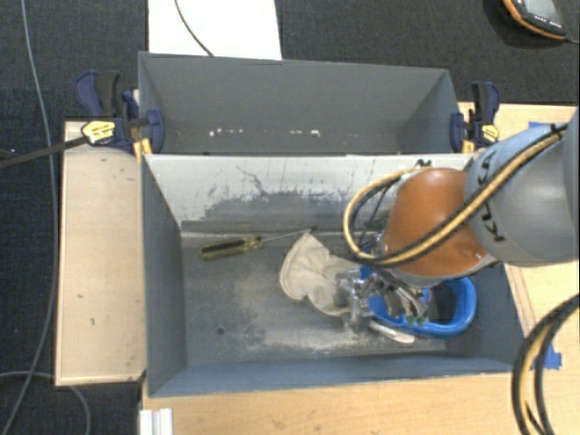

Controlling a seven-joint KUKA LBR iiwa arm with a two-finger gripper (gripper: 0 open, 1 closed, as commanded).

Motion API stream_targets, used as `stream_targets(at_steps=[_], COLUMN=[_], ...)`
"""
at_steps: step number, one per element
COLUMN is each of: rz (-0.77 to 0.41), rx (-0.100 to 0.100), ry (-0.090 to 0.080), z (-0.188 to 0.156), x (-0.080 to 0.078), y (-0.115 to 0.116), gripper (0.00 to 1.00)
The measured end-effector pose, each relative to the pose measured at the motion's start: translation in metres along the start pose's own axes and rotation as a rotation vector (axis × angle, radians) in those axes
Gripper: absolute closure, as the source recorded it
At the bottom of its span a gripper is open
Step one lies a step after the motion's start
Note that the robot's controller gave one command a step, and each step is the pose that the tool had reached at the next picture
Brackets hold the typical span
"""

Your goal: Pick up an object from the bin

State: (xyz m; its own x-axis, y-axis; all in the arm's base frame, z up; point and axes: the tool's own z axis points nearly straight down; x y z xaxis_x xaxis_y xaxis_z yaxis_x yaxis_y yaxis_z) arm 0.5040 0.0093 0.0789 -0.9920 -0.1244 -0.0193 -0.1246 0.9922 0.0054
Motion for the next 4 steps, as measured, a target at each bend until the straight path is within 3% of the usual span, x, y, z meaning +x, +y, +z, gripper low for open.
stream_targets(at_steps=[2,4], rz=[-0.006,-0.009], rx=[0.001,-0.004], ry=[0.004,0.005], z=[0.0020,-0.0066], x=[0.0030,-0.0021], y=[0.0095,0.0042], gripper=[1.00,1.00])
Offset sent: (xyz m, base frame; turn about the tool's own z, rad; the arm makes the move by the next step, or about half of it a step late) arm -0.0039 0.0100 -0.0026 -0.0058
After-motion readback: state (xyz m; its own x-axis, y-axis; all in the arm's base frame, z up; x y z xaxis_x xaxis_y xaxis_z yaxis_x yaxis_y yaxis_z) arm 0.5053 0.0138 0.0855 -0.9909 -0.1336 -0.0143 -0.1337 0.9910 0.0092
